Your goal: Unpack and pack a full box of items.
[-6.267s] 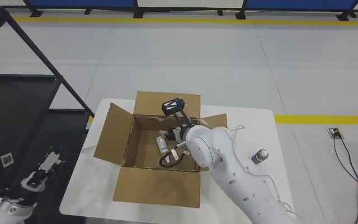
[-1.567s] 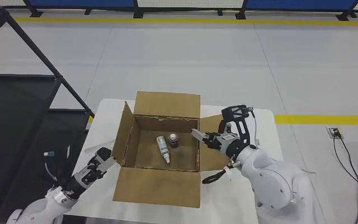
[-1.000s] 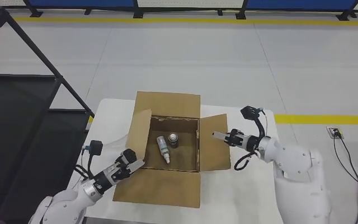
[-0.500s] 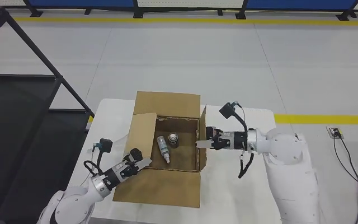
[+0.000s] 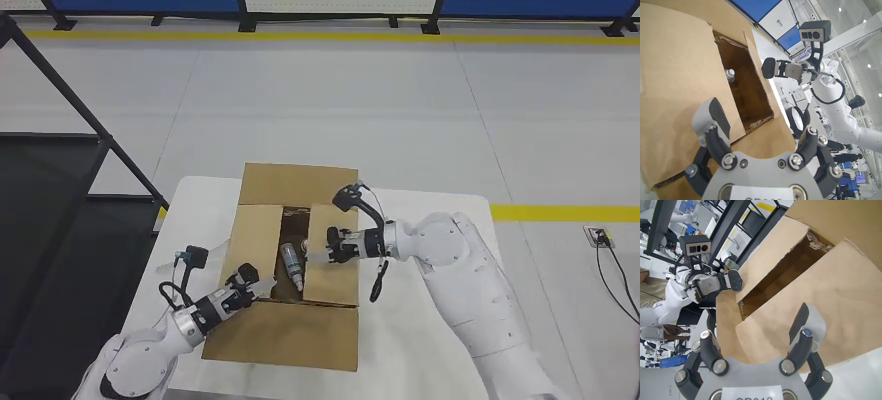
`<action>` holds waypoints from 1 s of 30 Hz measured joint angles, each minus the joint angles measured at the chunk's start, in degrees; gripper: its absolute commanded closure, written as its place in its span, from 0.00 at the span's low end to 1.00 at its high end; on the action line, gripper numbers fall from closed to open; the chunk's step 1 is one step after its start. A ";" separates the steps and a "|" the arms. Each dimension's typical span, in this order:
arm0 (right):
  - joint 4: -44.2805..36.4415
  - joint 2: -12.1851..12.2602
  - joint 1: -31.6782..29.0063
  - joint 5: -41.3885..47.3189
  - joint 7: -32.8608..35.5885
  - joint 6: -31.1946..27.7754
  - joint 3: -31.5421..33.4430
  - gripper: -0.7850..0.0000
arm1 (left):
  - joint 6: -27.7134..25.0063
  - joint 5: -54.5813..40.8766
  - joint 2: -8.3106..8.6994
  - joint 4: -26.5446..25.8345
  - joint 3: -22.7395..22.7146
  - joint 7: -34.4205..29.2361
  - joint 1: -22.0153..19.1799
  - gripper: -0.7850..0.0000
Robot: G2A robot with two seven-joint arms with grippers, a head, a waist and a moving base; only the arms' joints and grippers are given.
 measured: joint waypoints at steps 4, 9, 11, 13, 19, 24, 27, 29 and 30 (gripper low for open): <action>2.87 -0.13 1.16 -0.54 -1.53 0.31 -1.74 0.00 | 0.63 0.09 -0.05 0.70 0.47 -0.09 -0.61 0.00; 5.01 -0.23 2.27 -0.59 -2.88 0.03 -3.52 0.00 | 1.34 0.67 -0.14 1.57 1.23 0.09 -1.41 0.00; 5.49 -0.20 2.53 -0.23 -2.90 -0.26 -3.88 0.00 | 1.64 0.62 -0.18 1.91 1.48 0.14 -1.63 0.00; 5.90 -0.10 2.80 0.13 -2.88 -0.54 -4.14 0.00 | 1.66 0.68 -0.21 2.24 1.72 0.13 -1.83 0.00; 5.13 0.42 2.72 0.48 -3.85 -1.34 -4.16 0.00 | 1.46 0.71 -0.20 2.28 1.55 0.52 -1.94 0.00; 1.82 1.25 1.47 0.17 -6.34 -2.99 -2.94 0.00 | -0.29 -0.92 0.09 -0.60 -1.35 1.69 -0.18 0.00; -1.77 1.94 -0.41 -1.95 -10.81 -3.60 -1.34 0.00 | -1.76 -2.34 0.49 -3.31 -5.08 2.17 2.45 0.00; -4.12 2.28 -1.87 -3.25 -14.02 -3.67 -0.43 0.00 | -2.47 -3.92 0.76 -4.31 -7.79 1.84 4.27 0.00; -5.49 2.47 -2.77 -4.01 -15.98 -3.64 0.03 0.00 | -2.92 -5.31 0.96 -4.52 -9.75 1.18 5.46 0.00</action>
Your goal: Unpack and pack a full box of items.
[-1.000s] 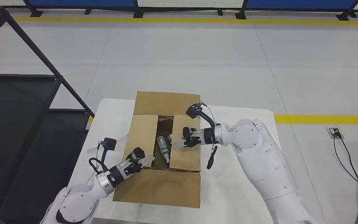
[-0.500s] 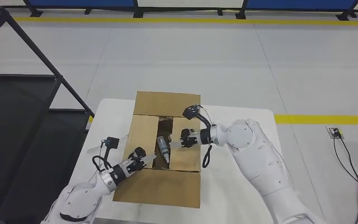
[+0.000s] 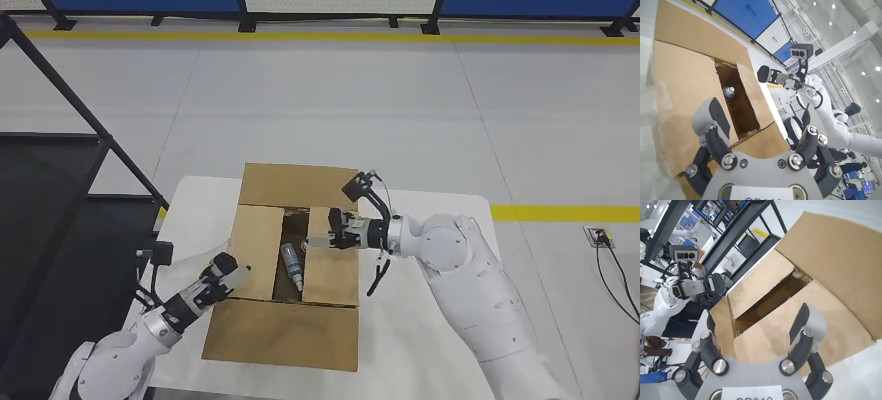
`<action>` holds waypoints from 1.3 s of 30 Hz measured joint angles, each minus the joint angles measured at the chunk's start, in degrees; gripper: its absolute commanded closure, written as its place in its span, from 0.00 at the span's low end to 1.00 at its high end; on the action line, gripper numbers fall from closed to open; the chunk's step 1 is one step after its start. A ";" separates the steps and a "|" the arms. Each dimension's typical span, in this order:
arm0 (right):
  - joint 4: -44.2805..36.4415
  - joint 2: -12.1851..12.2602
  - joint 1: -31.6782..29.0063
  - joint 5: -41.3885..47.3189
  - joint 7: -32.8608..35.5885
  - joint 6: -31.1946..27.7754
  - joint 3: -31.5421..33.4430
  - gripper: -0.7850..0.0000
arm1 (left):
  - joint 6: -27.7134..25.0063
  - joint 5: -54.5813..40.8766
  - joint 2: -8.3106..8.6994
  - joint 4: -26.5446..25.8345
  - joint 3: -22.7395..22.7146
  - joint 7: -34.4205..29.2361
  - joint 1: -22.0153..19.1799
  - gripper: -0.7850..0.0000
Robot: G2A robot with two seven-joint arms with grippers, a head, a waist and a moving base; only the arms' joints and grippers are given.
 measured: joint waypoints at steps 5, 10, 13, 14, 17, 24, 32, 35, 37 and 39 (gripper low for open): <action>-1.79 0.38 -1.42 -1.78 -1.85 3.76 0.39 0.00 | -2.65 -2.51 0.90 1.94 -8.34 -3.99 5.21 0.00; -1.72 0.37 -1.37 -1.72 -1.60 3.60 0.37 0.00 | -6.54 -3.98 1.94 6.54 -13.14 -13.78 9.15 0.00; -2.13 0.40 -1.82 -2.25 -2.66 4.40 0.37 0.00 | -8.76 -6.85 2.58 8.60 -13.76 -21.28 9.68 0.00; -2.32 0.42 -2.09 -2.94 -4.00 5.30 0.45 0.00 | -9.29 -8.06 2.77 9.03 -13.72 -23.69 9.75 0.00; -1.20 0.48 -2.26 -4.28 -10.54 8.32 1.55 0.00 | -10.66 -12.85 3.45 10.09 -13.37 -32.21 9.48 0.00; 9.42 0.01 1.87 -5.52 -22.69 12.64 2.33 0.00 | -10.21 -15.75 5.38 7.13 -9.63 -39.05 10.14 0.00; 28.26 -2.84 11.38 -1.41 -25.33 12.27 -2.73 0.00 | -10.11 -20.91 7.97 6.68 -6.27 -39.15 10.10 0.00; 33.82 -4.06 14.02 0.01 -25.42 11.42 -4.37 0.00 | -10.65 -22.80 8.66 6.88 -5.71 -38.60 9.94 0.00; 37.47 -4.95 15.75 1.28 -24.89 10.43 -5.35 0.00 | -10.69 -24.43 9.17 7.08 -5.41 -38.56 9.75 0.00; 40.49 -5.67 17.22 2.34 -24.49 9.03 -5.98 0.00 | -10.71 -25.90 9.63 7.45 -5.25 -38.54 9.43 0.00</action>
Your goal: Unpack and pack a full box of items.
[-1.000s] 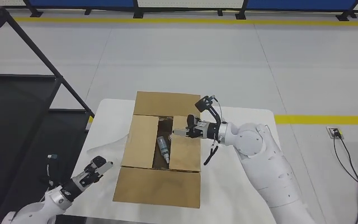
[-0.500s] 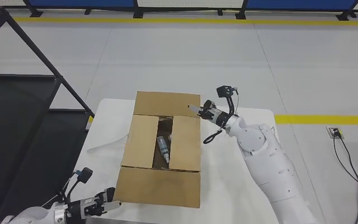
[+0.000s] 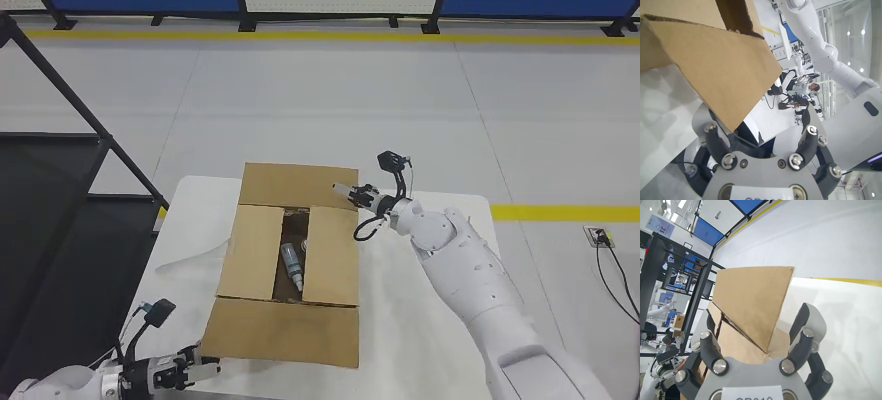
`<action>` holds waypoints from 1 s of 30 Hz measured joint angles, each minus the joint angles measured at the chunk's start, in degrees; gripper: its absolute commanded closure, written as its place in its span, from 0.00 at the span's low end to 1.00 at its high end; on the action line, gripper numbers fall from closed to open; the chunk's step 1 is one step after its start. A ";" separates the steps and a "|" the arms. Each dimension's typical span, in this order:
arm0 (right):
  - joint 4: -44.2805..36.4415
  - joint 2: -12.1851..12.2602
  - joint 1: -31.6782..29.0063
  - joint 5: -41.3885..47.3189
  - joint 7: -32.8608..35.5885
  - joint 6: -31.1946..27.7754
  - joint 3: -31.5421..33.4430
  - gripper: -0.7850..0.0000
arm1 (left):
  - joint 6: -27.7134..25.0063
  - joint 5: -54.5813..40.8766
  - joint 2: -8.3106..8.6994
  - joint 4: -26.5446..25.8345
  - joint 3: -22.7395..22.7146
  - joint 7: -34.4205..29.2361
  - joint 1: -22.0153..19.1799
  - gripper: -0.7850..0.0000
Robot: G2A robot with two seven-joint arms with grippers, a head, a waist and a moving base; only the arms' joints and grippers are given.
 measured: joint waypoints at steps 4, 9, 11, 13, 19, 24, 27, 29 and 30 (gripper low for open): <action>4.13 -0.55 1.97 2.68 2.18 -6.10 0.11 0.00 | -0.25 -2.74 0.63 0.75 0.07 0.25 -0.64 0.00; 7.23 -0.40 3.31 5.76 3.46 -12.12 1.28 0.00 | -1.02 -6.51 1.00 1.90 -0.30 1.03 -1.34 0.00; 7.61 -0.27 3.65 5.90 3.41 -12.98 1.46 0.00 | -1.08 -7.75 1.01 2.51 -0.48 1.34 -1.66 0.00; 7.52 -0.14 3.71 6.09 3.29 -14.30 1.63 0.00 | -0.58 -8.23 0.97 2.80 -0.68 2.66 -2.14 0.00; 6.05 0.52 3.66 6.79 4.22 -17.83 2.33 0.00 | -0.22 -4.17 0.67 1.42 -0.50 9.06 -3.14 0.00; 3.47 1.17 2.94 7.45 5.46 -20.11 2.93 0.00 | 0.89 -1.72 0.25 -0.23 0.50 15.16 -3.50 0.00; 1.49 1.71 2.29 7.70 6.78 -21.41 3.33 0.00 | 2.81 -0.34 -0.03 -1.23 1.14 19.41 -3.97 0.00; -0.08 2.00 1.66 8.08 8.18 -21.92 3.49 0.00 | 3.54 0.76 -0.17 -1.85 1.45 21.54 -4.28 0.00; -1.31 2.20 1.23 8.37 9.36 -22.07 3.57 0.00 | 3.83 1.96 -0.27 -2.24 1.58 23.07 -4.41 0.00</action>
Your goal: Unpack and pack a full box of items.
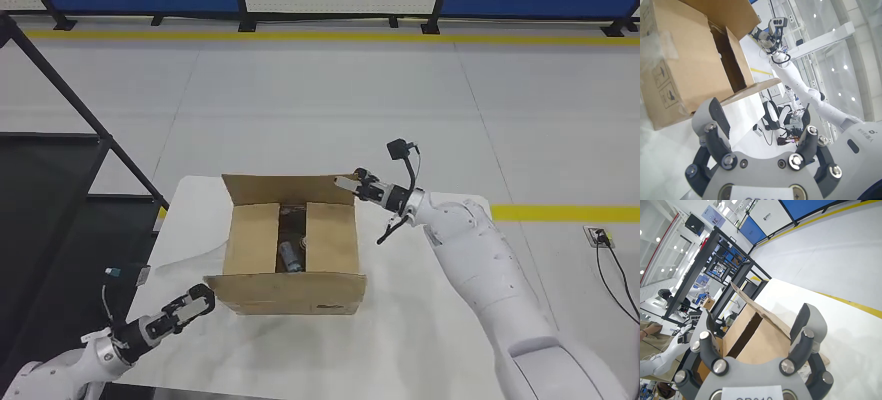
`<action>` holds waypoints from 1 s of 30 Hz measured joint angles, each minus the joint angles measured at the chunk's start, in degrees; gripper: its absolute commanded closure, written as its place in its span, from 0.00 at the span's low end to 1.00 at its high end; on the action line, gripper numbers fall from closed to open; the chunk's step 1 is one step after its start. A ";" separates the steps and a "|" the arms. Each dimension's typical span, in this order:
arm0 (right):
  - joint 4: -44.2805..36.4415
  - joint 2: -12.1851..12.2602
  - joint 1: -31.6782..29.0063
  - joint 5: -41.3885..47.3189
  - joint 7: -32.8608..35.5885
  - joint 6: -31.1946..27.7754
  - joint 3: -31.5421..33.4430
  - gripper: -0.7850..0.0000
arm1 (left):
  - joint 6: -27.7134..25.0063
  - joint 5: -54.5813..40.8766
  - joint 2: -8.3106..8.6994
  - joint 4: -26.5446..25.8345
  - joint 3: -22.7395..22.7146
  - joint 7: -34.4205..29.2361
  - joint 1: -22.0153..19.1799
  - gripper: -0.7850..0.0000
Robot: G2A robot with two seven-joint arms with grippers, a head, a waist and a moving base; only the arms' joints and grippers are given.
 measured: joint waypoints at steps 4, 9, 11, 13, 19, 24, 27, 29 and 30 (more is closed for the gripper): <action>-4.85 0.75 -1.66 1.49 5.68 0.98 0.25 0.00 | 1.52 2.96 -0.34 -1.21 1.09 4.18 -0.31 0.00; -12.65 1.80 -4.06 5.32 15.72 7.56 0.91 0.00 | 3.33 6.42 -0.70 -1.82 2.72 7.49 -1.44 0.00; -15.95 2.16 -5.26 5.66 17.33 10.30 1.15 0.00 | 3.69 7.42 -0.83 -1.90 3.33 8.36 -1.81 0.00; -20.08 2.61 -6.93 4.89 17.34 13.19 1.50 0.00 | 4.05 8.39 -0.96 -1.94 3.98 9.12 -2.23 0.00; -30.73 3.65 -12.31 5.51 16.94 19.02 2.85 0.00 | 4.69 10.15 -1.26 -1.71 5.18 10.41 -3.22 0.00; -33.63 3.98 -14.05 10.05 21.27 25.72 2.90 0.00 | 5.21 12.16 -1.53 -1.69 6.13 11.87 -3.82 0.00; -31.98 3.79 -13.43 13.73 23.10 30.42 2.43 0.00 | 5.55 14.05 -1.74 -1.69 6.97 13.33 -4.29 0.00; -30.51 3.56 -12.73 14.92 22.90 32.86 1.84 0.00 | 5.87 14.67 -1.89 -1.69 7.66 13.97 -4.69 0.00; -29.44 3.37 -12.27 15.73 22.86 34.19 1.31 0.00 | 6.08 15.18 -1.97 -1.65 8.09 14.31 -5.06 0.00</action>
